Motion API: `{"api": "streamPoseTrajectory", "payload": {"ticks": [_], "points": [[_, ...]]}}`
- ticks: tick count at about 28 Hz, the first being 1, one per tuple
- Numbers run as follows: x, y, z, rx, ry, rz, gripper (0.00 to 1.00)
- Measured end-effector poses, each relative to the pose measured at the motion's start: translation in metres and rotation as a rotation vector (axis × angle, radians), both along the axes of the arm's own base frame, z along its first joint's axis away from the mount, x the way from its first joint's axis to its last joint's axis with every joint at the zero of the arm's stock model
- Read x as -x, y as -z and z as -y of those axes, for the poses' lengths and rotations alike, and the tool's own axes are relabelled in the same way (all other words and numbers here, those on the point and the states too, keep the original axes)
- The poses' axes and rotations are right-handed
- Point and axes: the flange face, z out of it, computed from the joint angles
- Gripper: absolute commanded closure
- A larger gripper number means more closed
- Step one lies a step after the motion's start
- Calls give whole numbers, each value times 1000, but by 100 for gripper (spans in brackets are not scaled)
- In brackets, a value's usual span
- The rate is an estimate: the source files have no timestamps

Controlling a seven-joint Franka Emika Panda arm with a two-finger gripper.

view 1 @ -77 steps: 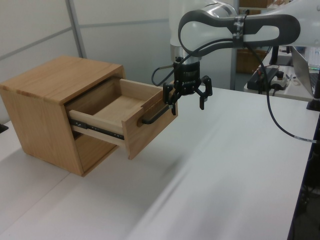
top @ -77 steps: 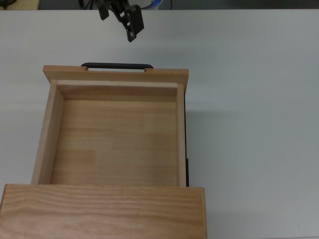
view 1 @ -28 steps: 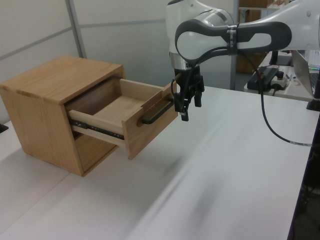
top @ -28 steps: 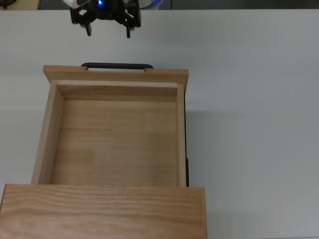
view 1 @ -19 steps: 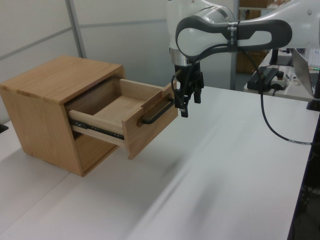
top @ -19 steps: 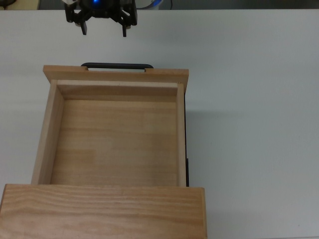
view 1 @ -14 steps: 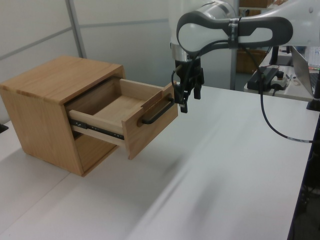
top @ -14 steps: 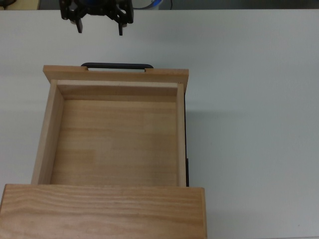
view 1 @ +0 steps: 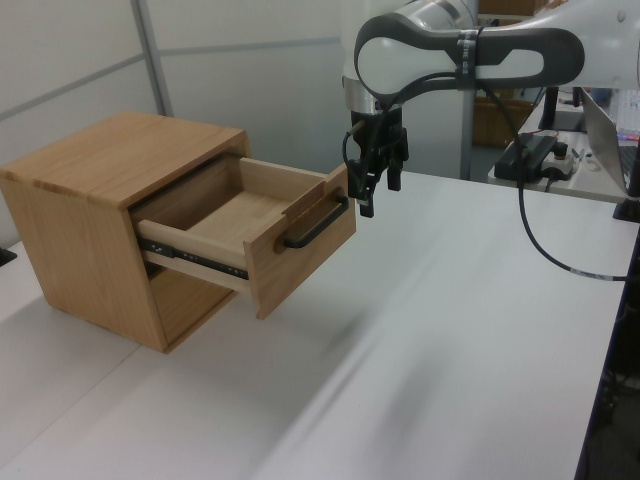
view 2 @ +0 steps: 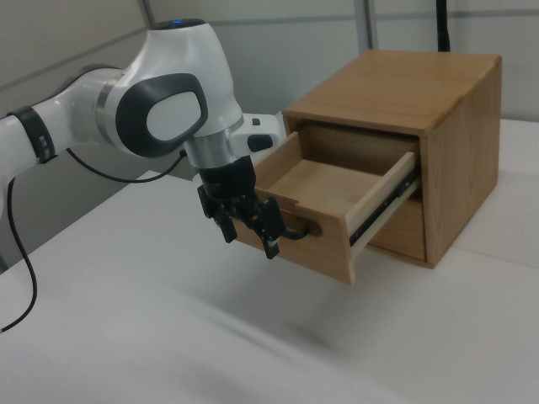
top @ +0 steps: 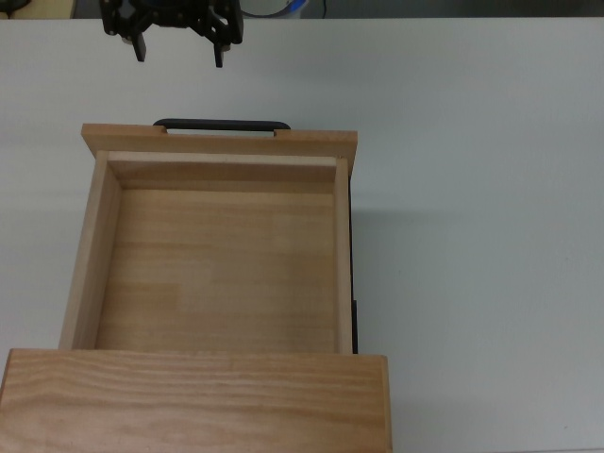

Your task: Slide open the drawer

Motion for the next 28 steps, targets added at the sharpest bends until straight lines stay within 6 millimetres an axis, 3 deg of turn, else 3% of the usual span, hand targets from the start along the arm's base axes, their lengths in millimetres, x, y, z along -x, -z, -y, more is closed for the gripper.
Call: {"api": "streamPoseTrajectory", "payload": {"ticks": [28], "points": [[-2,-12,-2,12,4,26,0]]}}
